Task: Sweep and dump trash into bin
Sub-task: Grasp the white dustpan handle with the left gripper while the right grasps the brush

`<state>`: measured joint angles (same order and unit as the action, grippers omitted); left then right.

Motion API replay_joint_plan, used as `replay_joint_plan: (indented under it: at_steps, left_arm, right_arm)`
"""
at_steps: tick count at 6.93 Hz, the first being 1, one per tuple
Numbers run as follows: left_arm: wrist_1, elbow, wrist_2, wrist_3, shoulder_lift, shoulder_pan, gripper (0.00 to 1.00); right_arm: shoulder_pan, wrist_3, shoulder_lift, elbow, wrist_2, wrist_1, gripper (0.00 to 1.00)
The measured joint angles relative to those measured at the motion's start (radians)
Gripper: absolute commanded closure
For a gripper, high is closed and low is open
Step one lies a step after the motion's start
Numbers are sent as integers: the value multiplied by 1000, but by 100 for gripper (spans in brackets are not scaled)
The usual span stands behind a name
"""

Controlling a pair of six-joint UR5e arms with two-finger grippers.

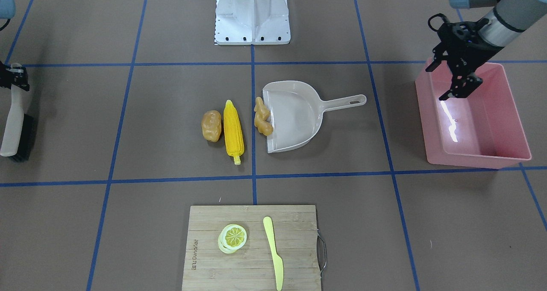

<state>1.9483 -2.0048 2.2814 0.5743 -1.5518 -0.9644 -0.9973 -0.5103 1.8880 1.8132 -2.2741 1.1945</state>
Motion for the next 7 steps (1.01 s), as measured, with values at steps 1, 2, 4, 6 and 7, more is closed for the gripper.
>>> replay_joint_plan:
  at_steps: [1,2,4,6,7]
  left_arm:
    - [1,-3,-12,-1,-34,24,1]
    - [6,-4,-15,-1,-53,40,1]
    - [2,2,-18,-12,-87,67,2]
    - [2,18,-25,-83,-118,113,3]
    - [3,43,-33,-122,-148,136,3]
  right_arm:
    - [-7,6,-2,13,3,8,100]
    - [-28,20,-2,49,11,37,100]
    - [-63,51,-43,159,37,185,100]
    - [-55,60,-217,216,92,402,100]
    - [-10,65,-334,235,162,533,100]
